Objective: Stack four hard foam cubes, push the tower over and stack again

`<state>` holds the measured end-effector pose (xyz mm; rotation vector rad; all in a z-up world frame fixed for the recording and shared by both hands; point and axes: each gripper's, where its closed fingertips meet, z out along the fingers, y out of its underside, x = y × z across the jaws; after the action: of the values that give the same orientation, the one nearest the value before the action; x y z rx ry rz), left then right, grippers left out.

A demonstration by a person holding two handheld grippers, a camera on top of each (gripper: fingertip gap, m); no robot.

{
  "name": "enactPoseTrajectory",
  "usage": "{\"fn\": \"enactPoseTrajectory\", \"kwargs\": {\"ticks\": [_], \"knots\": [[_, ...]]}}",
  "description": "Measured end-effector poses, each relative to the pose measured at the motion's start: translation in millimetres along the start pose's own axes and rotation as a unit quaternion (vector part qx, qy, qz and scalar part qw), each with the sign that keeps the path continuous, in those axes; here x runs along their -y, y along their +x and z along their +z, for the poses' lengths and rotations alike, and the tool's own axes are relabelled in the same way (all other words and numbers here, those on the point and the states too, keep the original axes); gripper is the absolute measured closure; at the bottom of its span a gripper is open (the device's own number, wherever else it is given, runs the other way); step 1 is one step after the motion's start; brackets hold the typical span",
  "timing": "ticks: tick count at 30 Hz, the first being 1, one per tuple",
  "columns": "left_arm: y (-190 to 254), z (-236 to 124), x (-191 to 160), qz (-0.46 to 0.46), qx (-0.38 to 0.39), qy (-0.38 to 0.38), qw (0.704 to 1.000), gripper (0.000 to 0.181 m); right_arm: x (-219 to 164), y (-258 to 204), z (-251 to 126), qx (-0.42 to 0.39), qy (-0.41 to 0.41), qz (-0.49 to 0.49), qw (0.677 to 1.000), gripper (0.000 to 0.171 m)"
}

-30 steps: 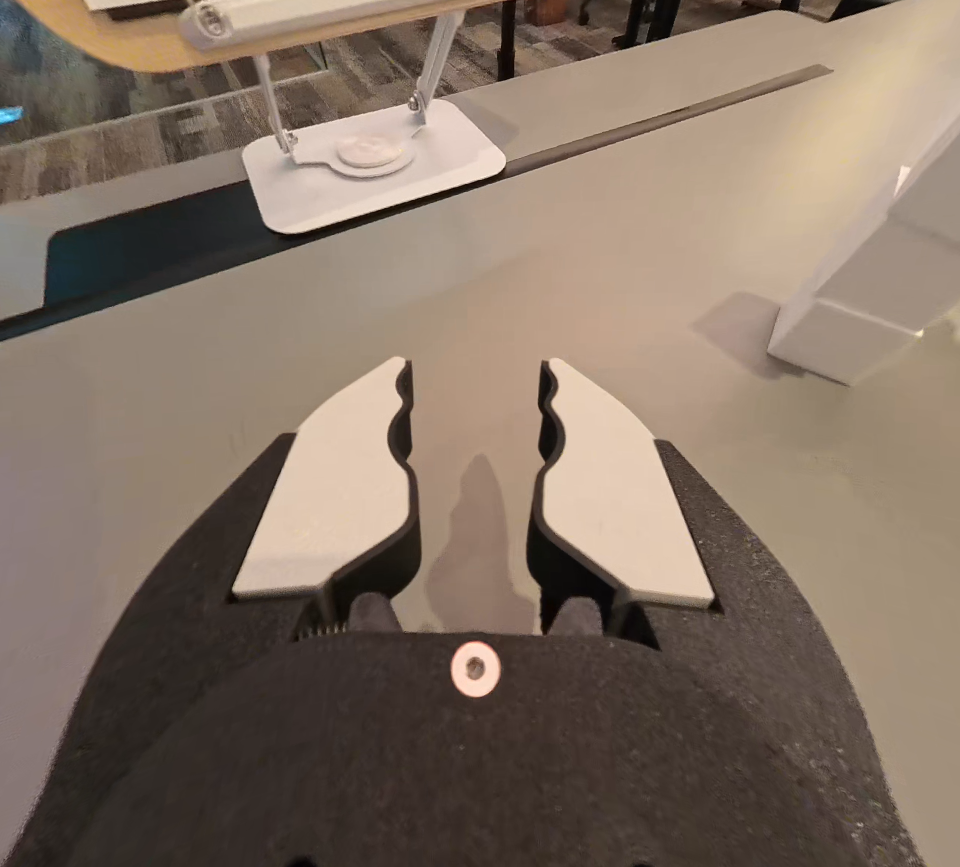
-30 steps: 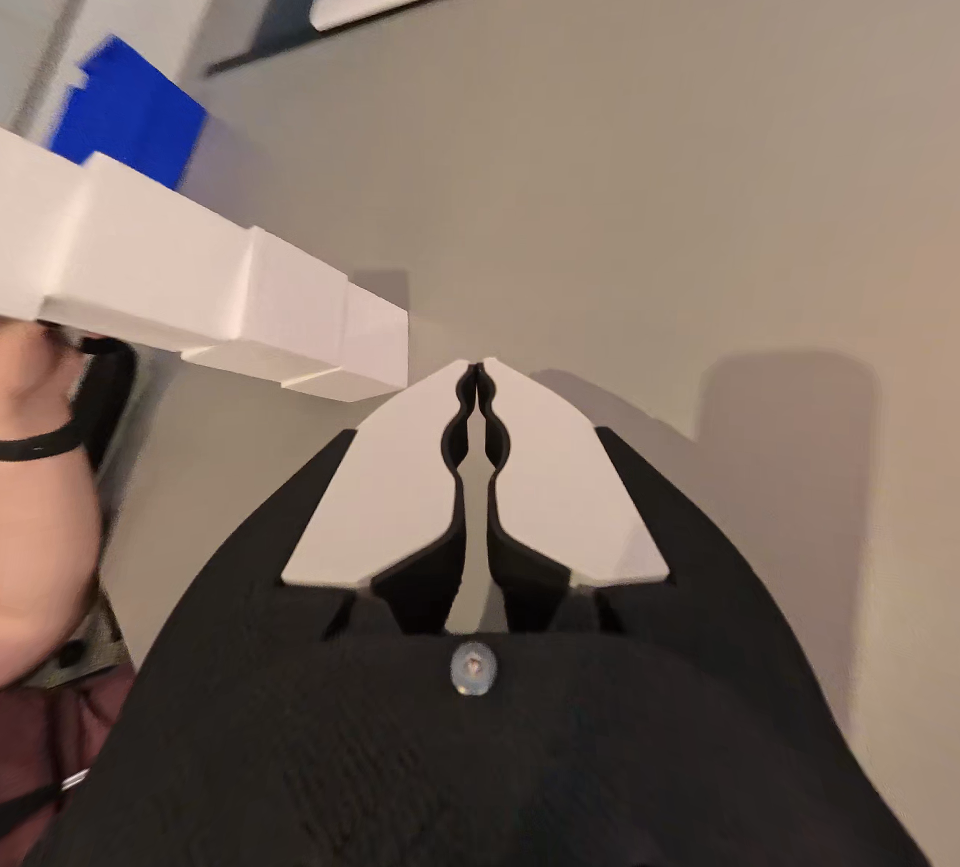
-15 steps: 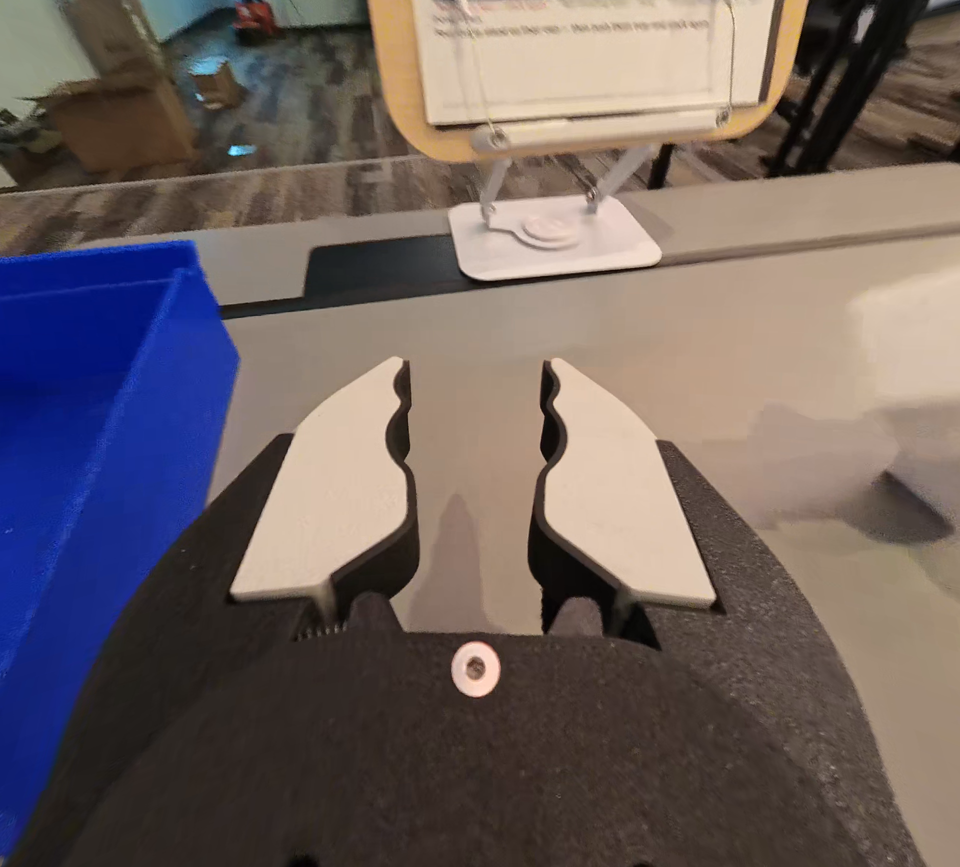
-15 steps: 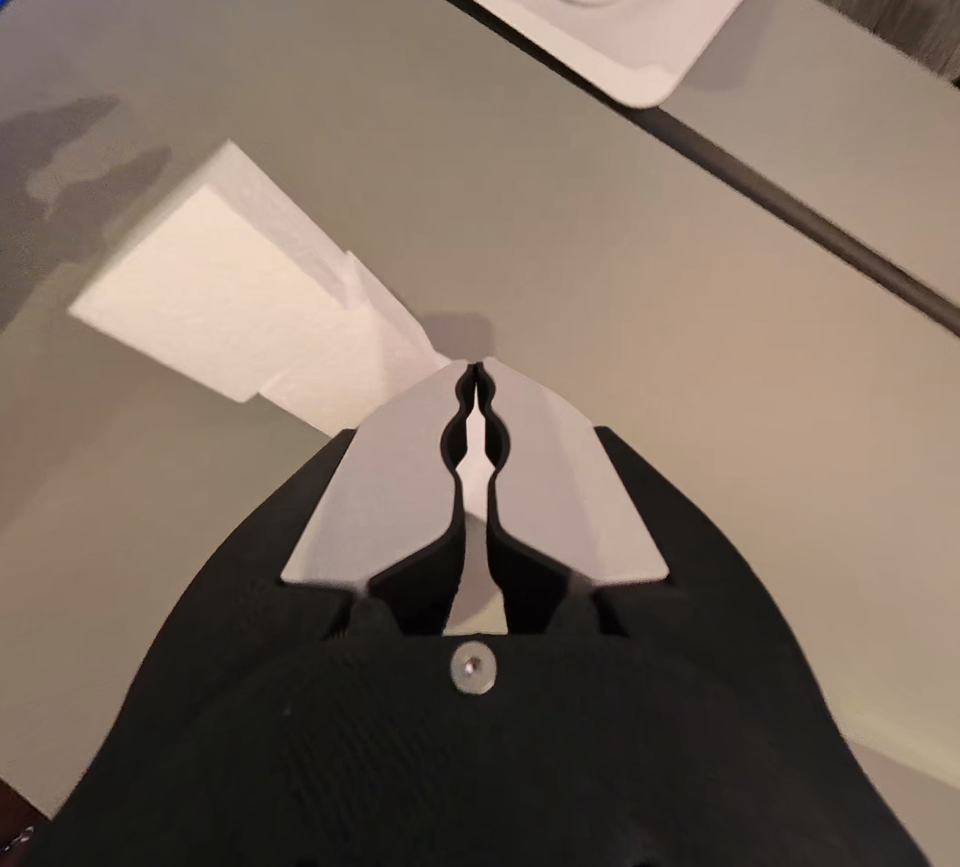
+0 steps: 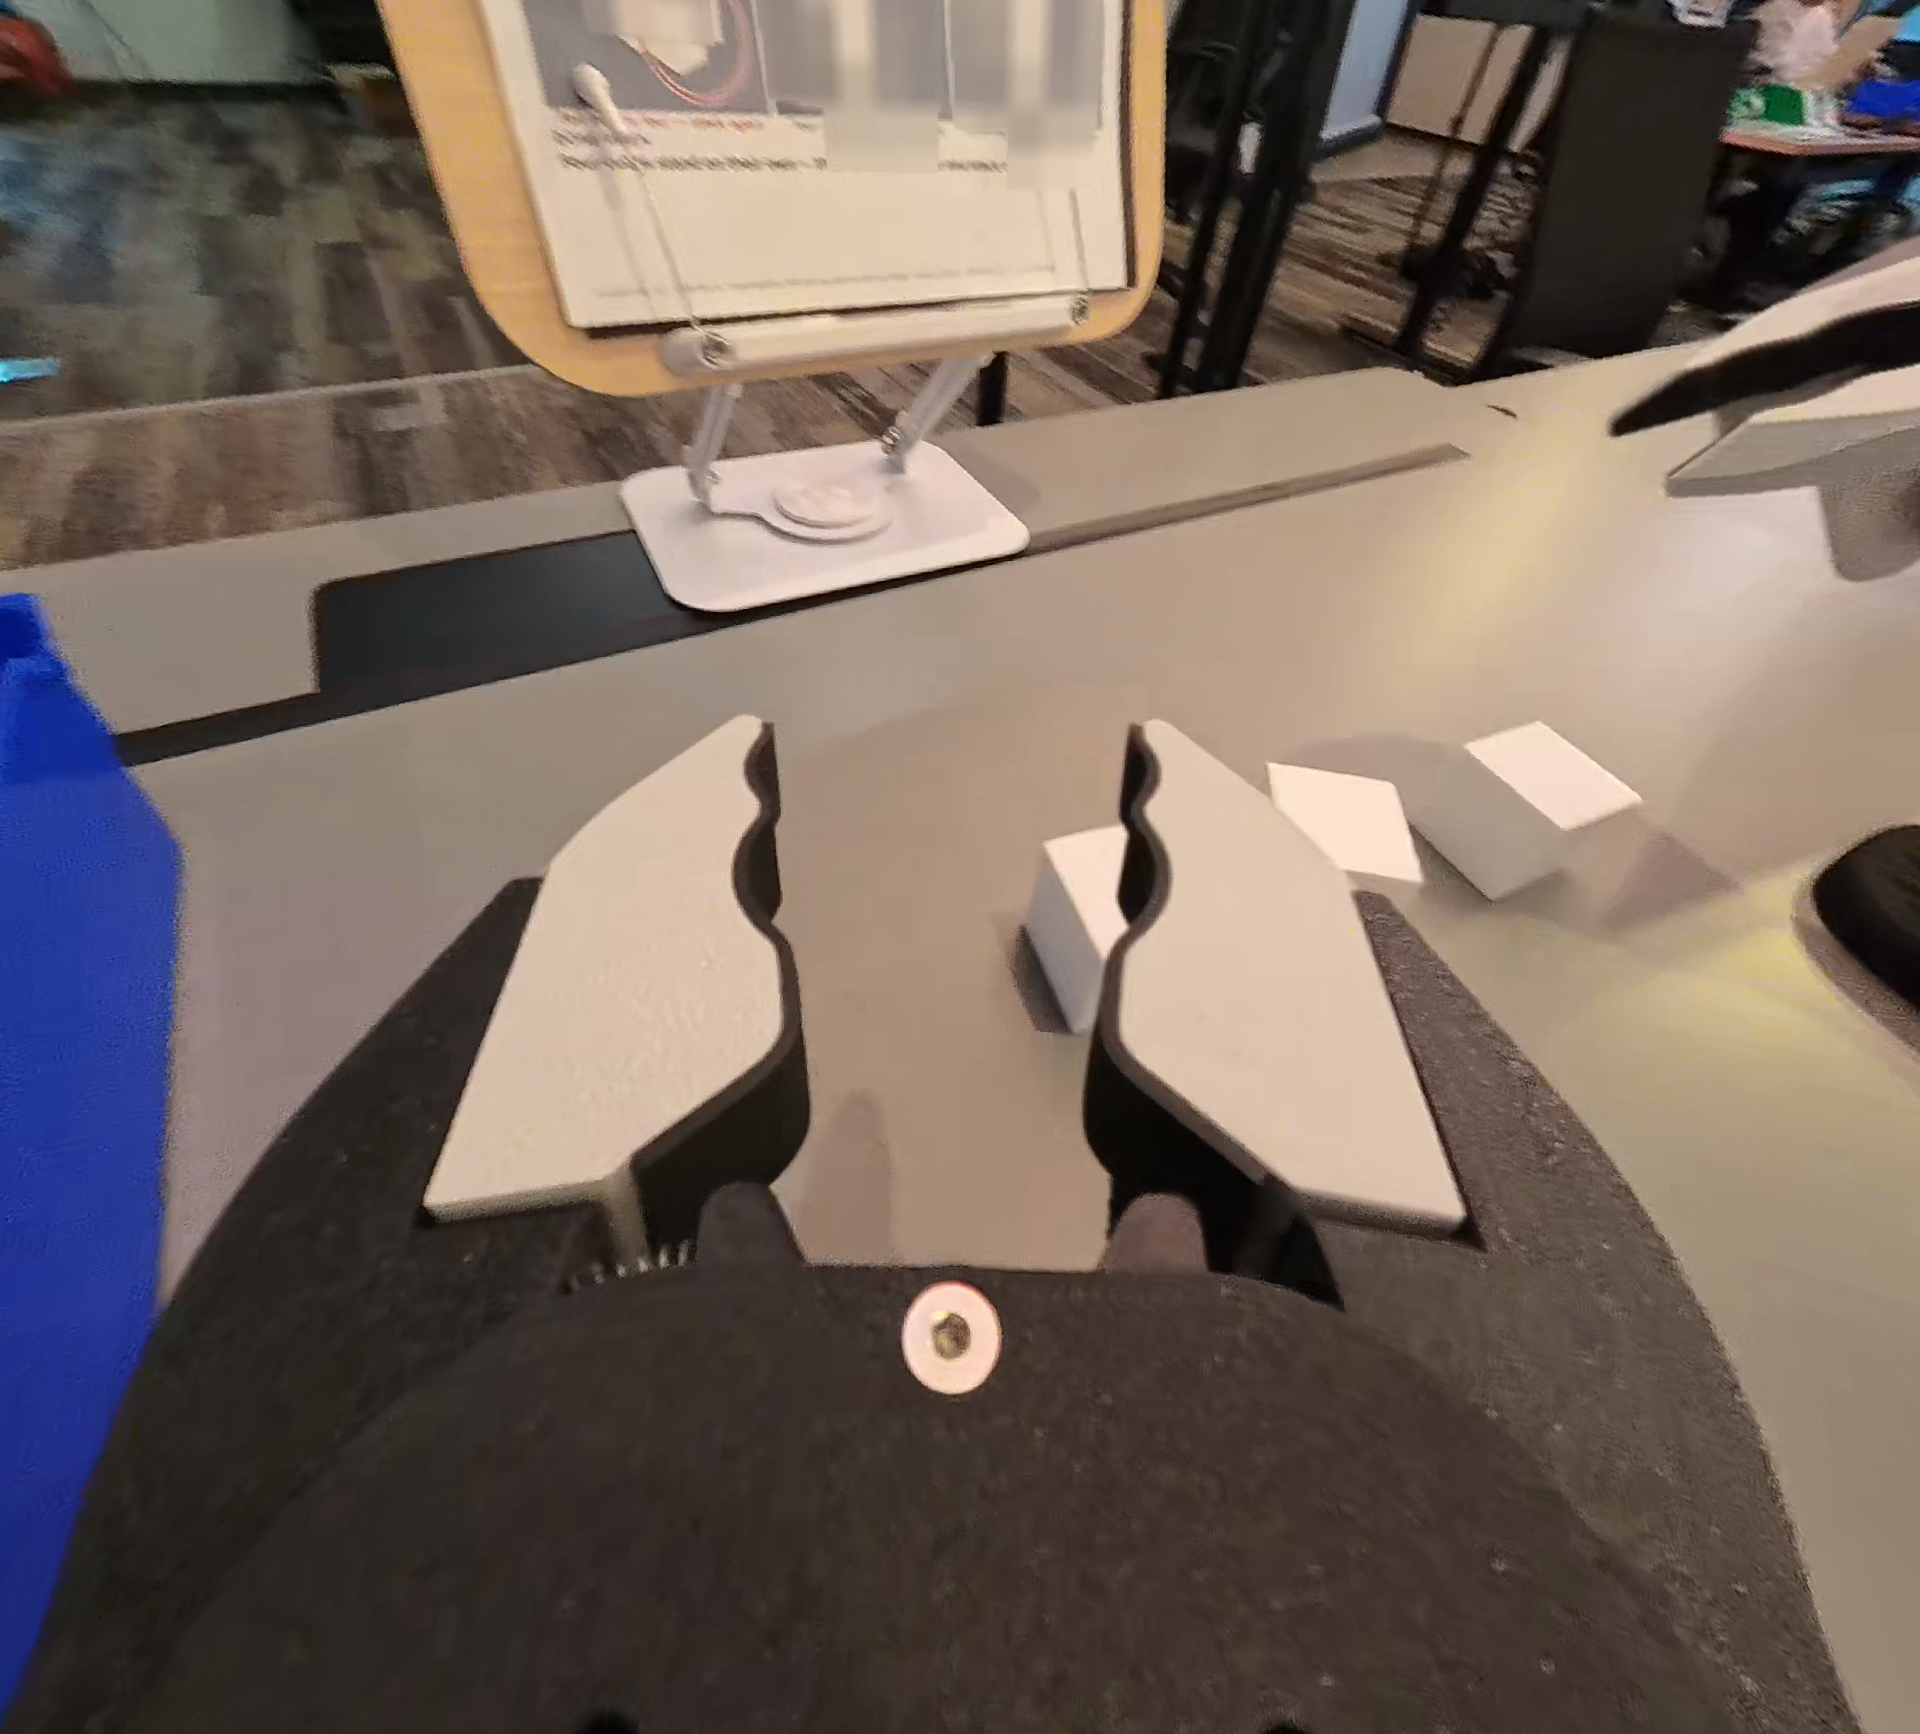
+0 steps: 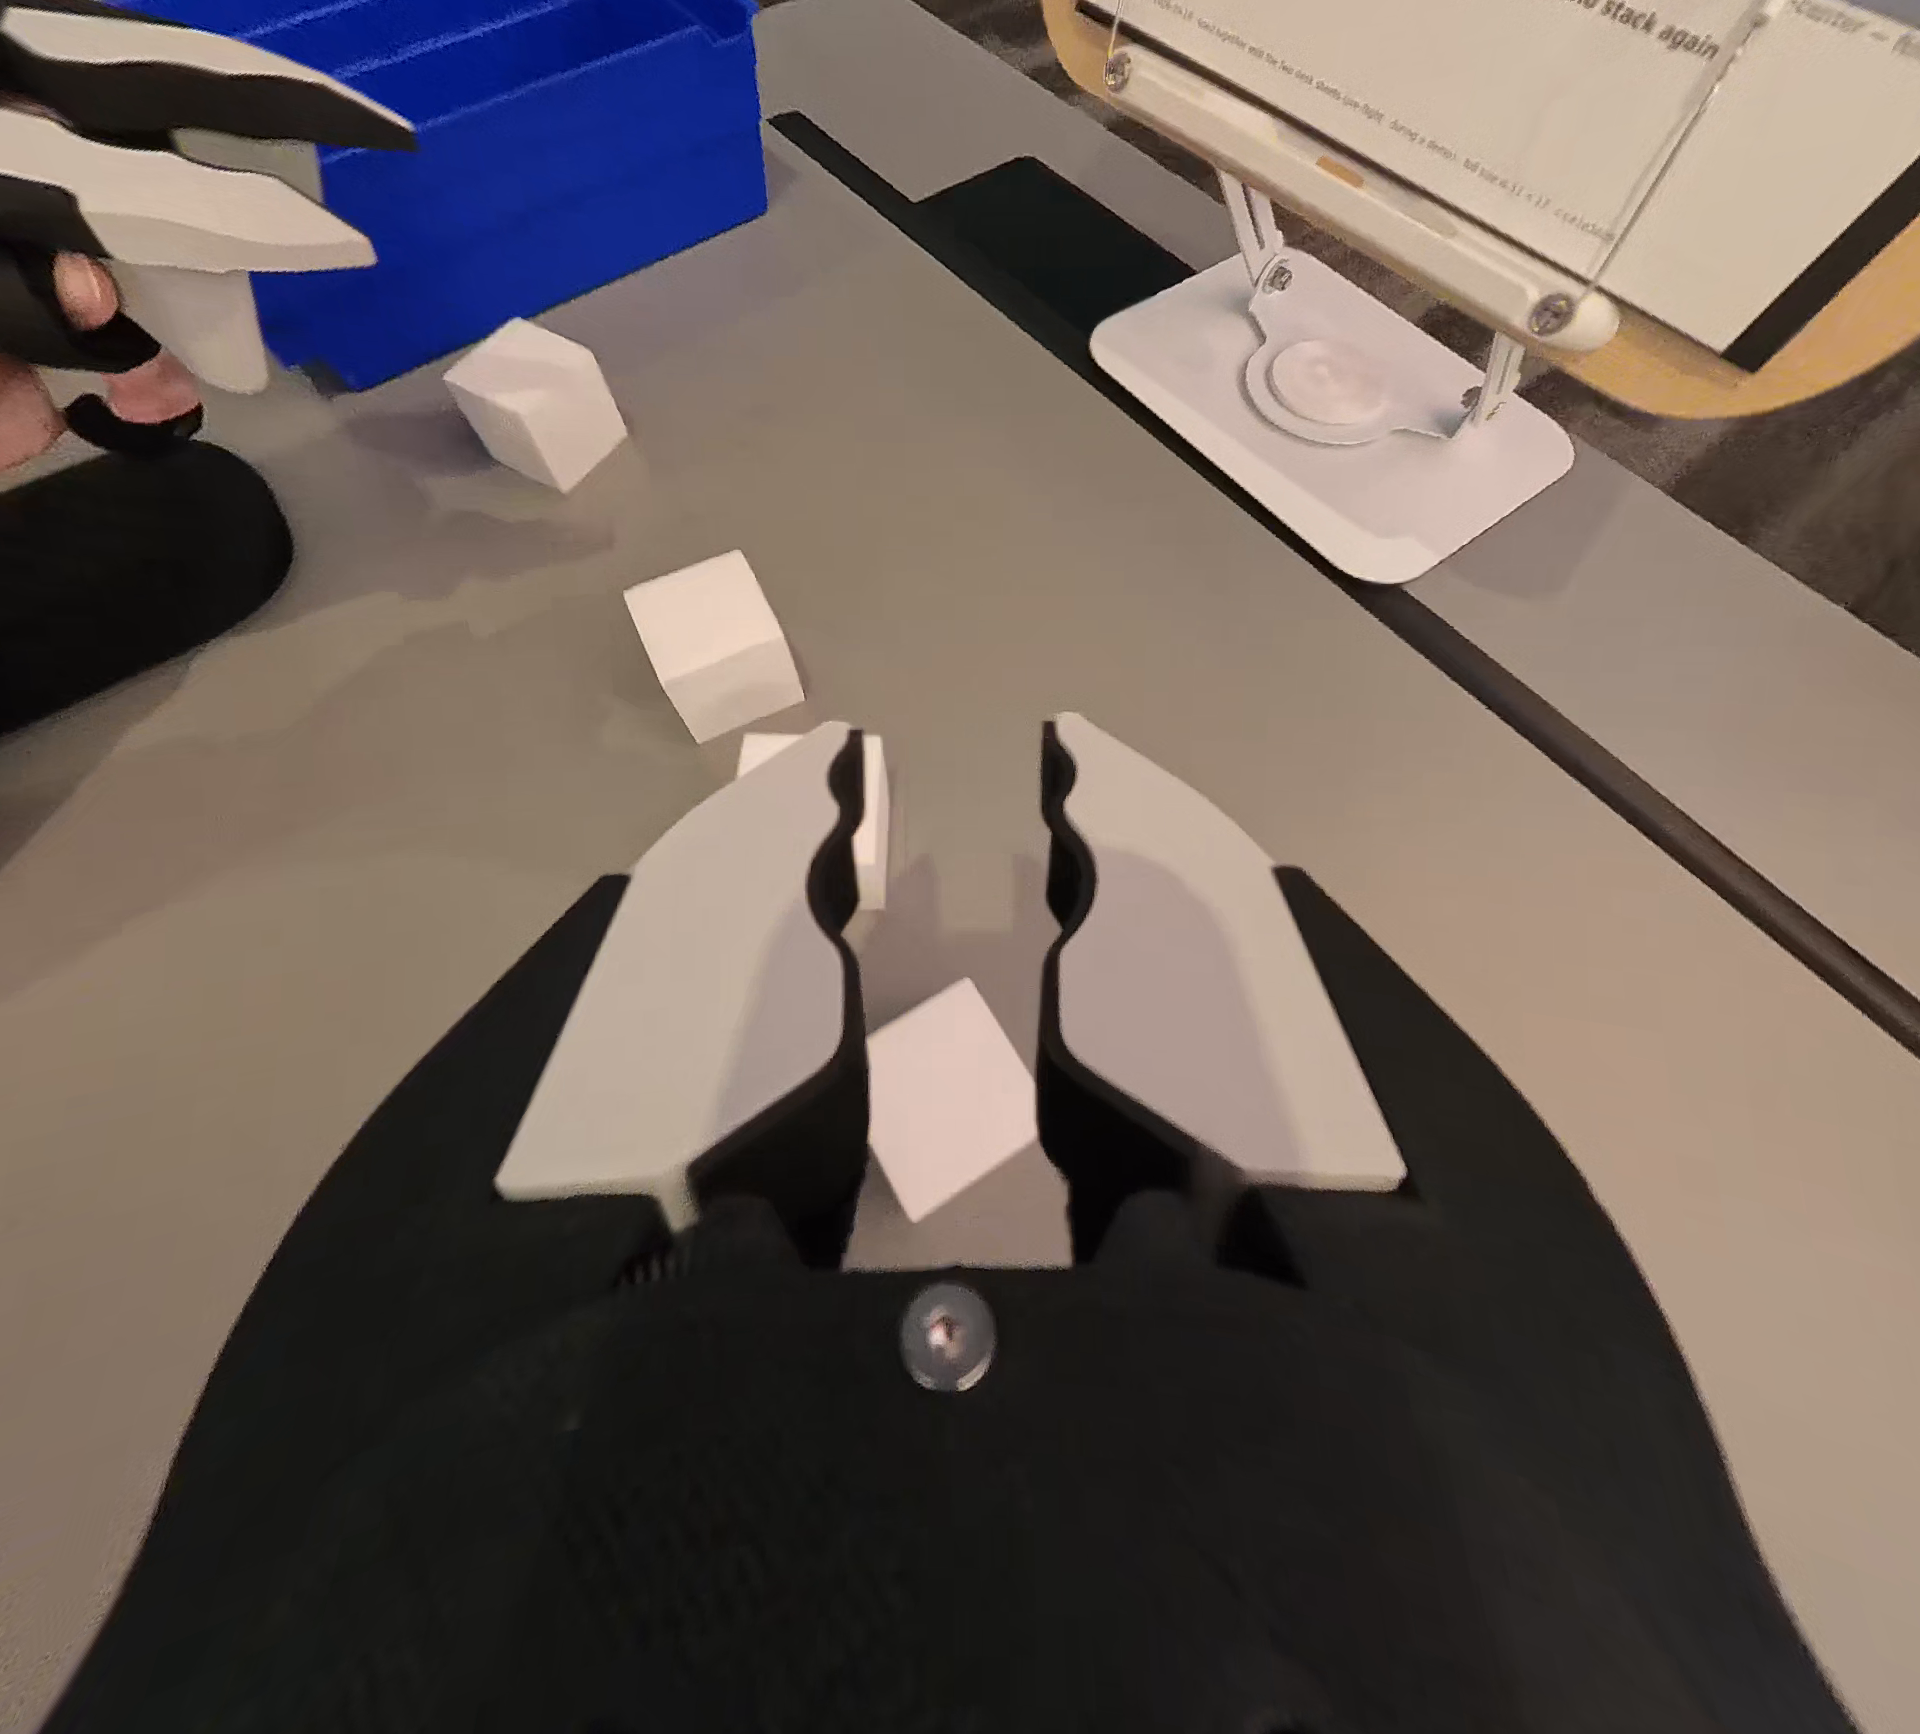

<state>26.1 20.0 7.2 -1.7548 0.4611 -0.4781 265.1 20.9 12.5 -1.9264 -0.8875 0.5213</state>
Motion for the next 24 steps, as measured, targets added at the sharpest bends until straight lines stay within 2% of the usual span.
{"fn": "enactPoseTrajectory", "kwargs": {"ticks": [3,5,7,10,16,19,24], "knots": [[17,15,-19,-0.013,-0.038,-0.041,0.998,0.102,-24,12,-9,0.016,0.04,0.007,0.999,0.125],[25,26,-40,-0.014,-0.035,-0.087,0.995,0.096,-41,13,-15,0.041,0.07,0.008,0.997,0.12],[37,34,-56,-0.026,-0.027,-0.121,0.992,0.096,-57,13,-20,0.065,0.104,0.012,0.992,0.115],[48,45,-69,-0.013,0.015,-0.122,0.992,0.095,-82,11,-26,0.101,0.142,0.025,0.984,0.115],[58,68,-107,0.056,0.058,-0.189,0.979,0.085,-115,-2,-9,0.144,0.082,0.009,0.986,0.096],[57,74,-116,0.075,0.074,-0.199,0.974,0.089,-127,-6,3,0.133,0.042,-0.015,0.99,0.09],[53,83,-128,0.079,0.069,-0.217,0.971,0.093,-141,-5,18,0.118,0.001,-0.024,0.993,0.088]]}}
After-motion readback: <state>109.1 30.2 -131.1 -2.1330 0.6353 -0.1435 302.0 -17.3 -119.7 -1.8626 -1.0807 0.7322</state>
